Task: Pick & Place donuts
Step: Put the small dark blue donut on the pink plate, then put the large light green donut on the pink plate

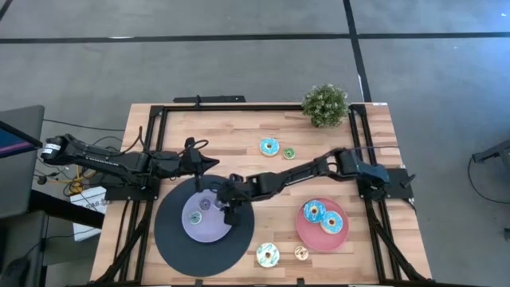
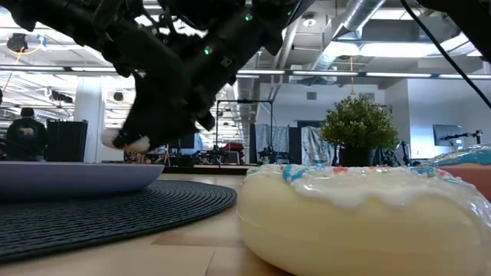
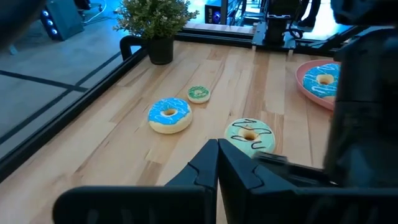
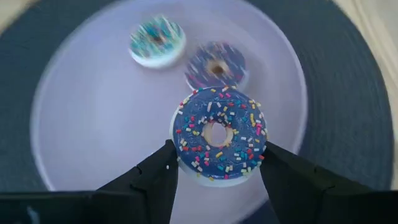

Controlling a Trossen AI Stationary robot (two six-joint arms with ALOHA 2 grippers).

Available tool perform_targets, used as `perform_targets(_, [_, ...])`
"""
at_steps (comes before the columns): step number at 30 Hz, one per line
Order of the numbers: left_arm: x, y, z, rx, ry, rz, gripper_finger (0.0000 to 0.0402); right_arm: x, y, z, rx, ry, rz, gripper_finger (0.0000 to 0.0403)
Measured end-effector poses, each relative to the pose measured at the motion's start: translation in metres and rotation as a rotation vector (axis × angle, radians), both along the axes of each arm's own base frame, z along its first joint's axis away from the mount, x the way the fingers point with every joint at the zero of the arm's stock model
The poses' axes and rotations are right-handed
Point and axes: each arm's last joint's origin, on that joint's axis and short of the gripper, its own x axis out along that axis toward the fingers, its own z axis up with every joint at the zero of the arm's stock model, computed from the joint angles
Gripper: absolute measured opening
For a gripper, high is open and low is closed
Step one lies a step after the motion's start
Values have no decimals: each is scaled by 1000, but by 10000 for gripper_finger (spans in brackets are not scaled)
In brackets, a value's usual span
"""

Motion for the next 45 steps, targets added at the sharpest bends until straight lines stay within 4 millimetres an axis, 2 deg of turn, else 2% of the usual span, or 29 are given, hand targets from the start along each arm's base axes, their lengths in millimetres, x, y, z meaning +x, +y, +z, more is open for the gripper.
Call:
perform_targets(11, [0, 0, 0, -1, 0, -2, 0, -4, -2, 4, -1, 31, -8, 269])
perform_targets(16, [0, 0, 0, -1, 0, -2, 0, -13, -7, 30, -9, 47, -9, 271])
perform_targets(21, [0, 0, 0, -7, 1, -5, 0, -31, -10, 54, -11, 117, -44, 271])
perform_targets(23, [0, 0, 0, -10, 1, -5, 0, -44, -9, 59, -45, 147, -79, 271])
perform_targets(26, [0, -1, 0, -18, 1, -16, 0, -66, -11, 54, -71, 198, -145, 271])
perform_targets(31, [0, -2, -1, -48, 2, -53, 0, -116, -18, 43, -57, 235, -298, 270])
perform_targets(39, [0, -2, -1, -61, -2, -50, 0, -191, -16, 37, 7, 165, -500, 270])
perform_targets(45, [0, -2, -1, -62, -7, -50, 0, -229, -8, 42, -8, 113, -568, 270])
